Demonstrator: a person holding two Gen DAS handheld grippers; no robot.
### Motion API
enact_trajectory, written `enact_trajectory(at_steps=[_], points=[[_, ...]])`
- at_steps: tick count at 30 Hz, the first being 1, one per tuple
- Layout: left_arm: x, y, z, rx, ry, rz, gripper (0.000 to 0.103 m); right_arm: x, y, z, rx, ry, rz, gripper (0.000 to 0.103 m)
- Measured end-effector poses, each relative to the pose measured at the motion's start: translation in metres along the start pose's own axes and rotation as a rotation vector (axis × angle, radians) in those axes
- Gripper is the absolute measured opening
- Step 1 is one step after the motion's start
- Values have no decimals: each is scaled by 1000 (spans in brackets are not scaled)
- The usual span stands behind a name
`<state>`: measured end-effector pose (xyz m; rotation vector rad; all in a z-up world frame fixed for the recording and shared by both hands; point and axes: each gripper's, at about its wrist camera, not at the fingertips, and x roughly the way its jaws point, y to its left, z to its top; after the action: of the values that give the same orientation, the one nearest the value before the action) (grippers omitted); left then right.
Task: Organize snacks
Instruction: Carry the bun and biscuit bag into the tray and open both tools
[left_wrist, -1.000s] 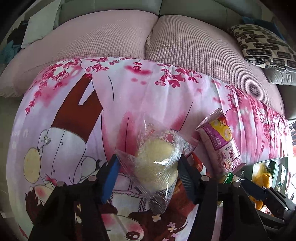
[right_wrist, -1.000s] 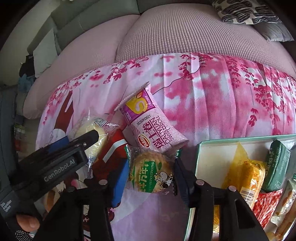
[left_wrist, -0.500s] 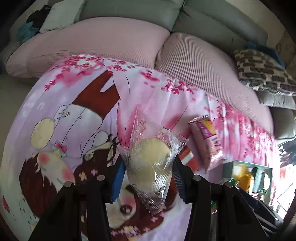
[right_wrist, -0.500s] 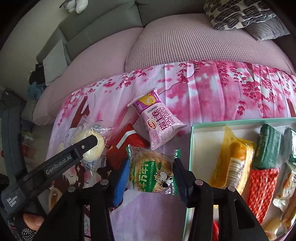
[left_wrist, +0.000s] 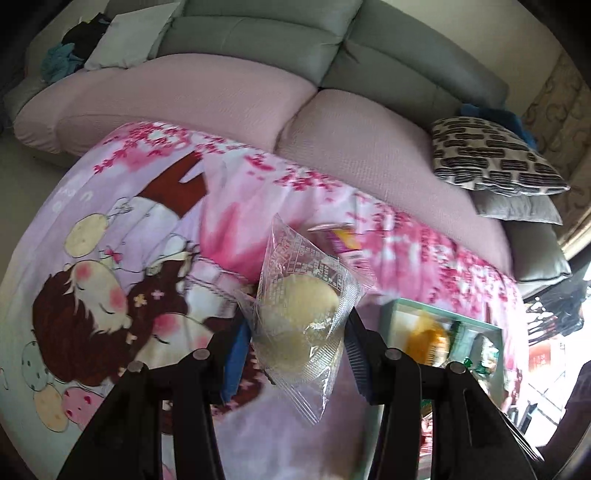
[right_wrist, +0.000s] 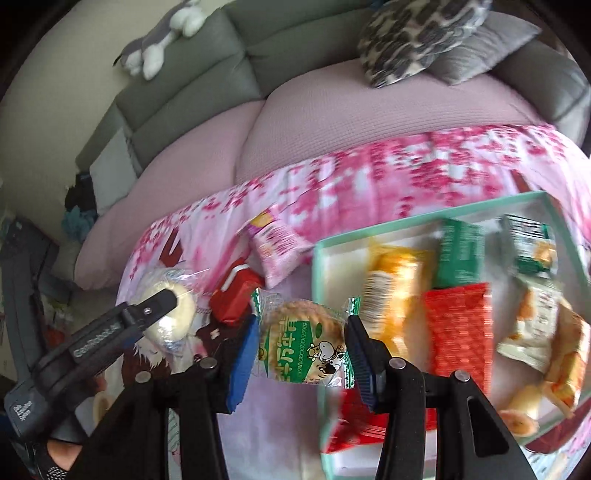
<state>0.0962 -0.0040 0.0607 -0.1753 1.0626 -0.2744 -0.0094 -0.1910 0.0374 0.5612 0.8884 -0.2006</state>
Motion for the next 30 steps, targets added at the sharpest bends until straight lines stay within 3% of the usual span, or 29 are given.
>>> enact_trajectory(at_steps=[7,16,21,30], points=[[-1,-67,-18,155,-13,-74,51,-31,-62,4,110,-80,-83,50],[13,-152,-58,376,44,-144,51,-57,-136,10,244,-139,-181,51],[22,-173,-73,437,66,-146,51,-65,-161,9,291,-155,-201,51],[34,-179,-84,464,90,-118,51,-59,-170,7,296,-136,-209,51]])
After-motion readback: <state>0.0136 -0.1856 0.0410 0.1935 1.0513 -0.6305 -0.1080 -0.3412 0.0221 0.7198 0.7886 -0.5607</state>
